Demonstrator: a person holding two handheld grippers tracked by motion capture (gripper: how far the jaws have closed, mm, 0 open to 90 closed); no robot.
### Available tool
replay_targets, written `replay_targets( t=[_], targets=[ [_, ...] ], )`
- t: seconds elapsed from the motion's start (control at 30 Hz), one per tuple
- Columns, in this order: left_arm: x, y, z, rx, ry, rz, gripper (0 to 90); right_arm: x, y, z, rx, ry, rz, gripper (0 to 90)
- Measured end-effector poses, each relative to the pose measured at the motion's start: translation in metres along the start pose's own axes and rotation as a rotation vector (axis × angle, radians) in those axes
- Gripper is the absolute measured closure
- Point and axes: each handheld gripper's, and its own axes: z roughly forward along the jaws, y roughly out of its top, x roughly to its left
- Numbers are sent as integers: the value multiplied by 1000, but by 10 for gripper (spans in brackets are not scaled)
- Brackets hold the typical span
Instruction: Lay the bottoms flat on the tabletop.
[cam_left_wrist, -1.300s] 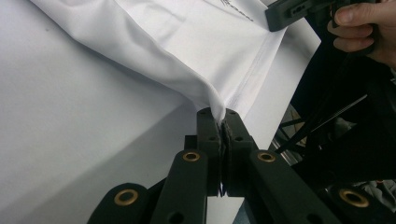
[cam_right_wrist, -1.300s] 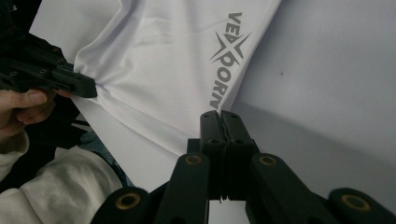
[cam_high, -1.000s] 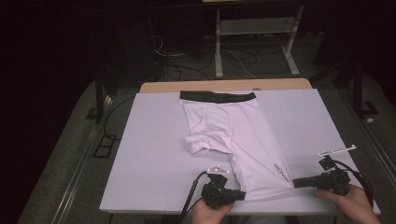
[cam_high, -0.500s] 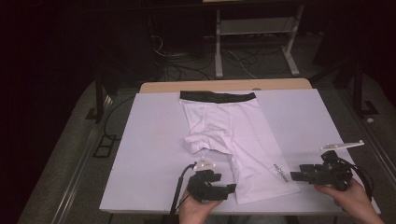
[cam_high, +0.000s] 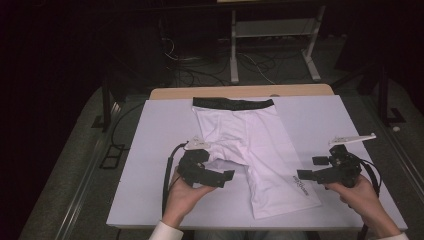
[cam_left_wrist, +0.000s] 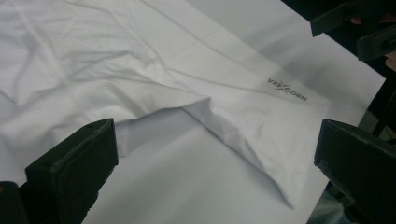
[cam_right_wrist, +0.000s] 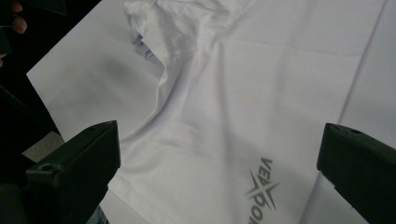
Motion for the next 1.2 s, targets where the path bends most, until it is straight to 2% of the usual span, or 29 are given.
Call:
replay_targets(
  t=[0.33,0.57,0.7,0.77,0.83,0.93,1.03,1.17,1.2],
  targets=[
    [40,-3,-19,-45,4,-19,0,12,21,20,2,27,-30,0],
    [59,-3,-20,-39,29,18,0,25,35,38,6,48,-56,0],
    [72,-7,-15,-28,37,30,0,32,42,50,14,56,-84,2],
    [79,-9,-10,-17,36,22,0,36,46,55,12,69,-92,42],
    [87,-12,-5,-8,35,16,0,39,48,61,10,83,-98,44],
    [96,-15,2,-17,48,11,53,45,52,70,10,99,-113,55],
    [107,-18,10,-14,43,-8,91,51,54,81,14,113,-126,60],
    [116,-21,20,6,40,-7,141,57,55,95,20,130,-148,64],
    [118,-22,22,11,27,-8,154,58,55,98,20,135,-151,69]
  ],
)
